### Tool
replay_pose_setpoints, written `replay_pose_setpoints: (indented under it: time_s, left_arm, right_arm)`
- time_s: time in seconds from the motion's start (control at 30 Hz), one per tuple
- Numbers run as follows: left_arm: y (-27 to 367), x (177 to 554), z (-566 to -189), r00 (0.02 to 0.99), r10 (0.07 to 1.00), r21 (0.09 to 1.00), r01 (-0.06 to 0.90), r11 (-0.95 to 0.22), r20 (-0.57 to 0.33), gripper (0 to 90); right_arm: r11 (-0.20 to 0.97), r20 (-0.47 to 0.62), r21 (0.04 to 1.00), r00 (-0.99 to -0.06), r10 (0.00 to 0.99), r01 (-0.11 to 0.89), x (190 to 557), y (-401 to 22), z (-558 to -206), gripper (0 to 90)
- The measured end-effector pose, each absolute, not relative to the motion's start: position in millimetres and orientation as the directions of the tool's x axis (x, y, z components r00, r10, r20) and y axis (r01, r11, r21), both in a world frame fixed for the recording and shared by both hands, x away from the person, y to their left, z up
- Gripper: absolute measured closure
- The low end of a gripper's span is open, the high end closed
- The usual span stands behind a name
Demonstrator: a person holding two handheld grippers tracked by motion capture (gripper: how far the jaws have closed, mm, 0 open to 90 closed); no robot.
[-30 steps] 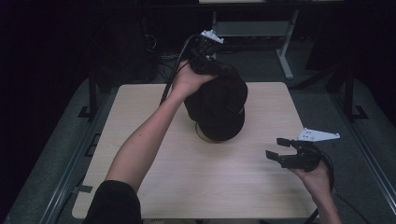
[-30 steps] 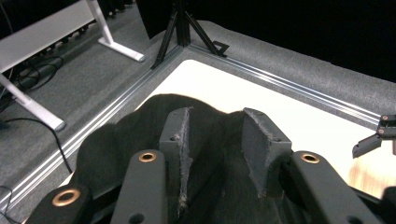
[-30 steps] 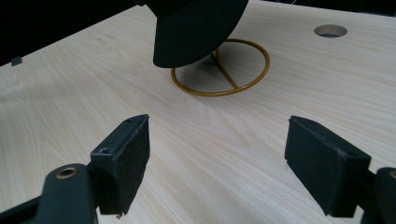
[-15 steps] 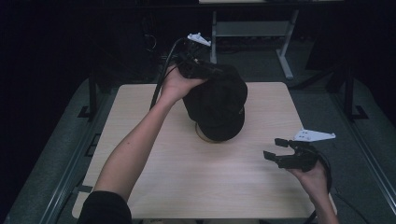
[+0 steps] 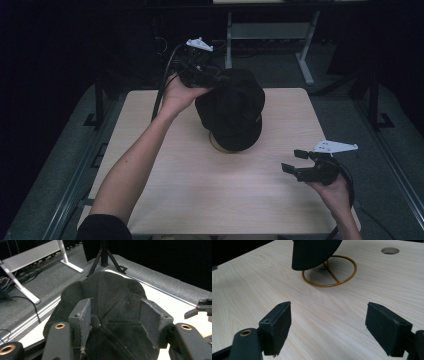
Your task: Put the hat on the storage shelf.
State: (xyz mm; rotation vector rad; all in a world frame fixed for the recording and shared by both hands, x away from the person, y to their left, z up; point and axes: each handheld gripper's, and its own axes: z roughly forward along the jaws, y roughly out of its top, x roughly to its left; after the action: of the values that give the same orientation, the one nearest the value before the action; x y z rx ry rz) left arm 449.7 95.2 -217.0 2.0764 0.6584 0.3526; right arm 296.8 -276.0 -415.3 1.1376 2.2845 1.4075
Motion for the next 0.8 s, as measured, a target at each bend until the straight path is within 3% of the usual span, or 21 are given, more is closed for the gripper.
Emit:
replay_pose_setpoints:
  time_s: [0.8]
  left_arm:
    - [149.4,423.6,-241.2,0.782,0.621,0.853,0.362,-0.376,-0.058,34.5]
  right_arm:
    - [0.268,0.167,0.838,-0.690,0.705,0.476,296.3,-262.4,-413.2,18.6]
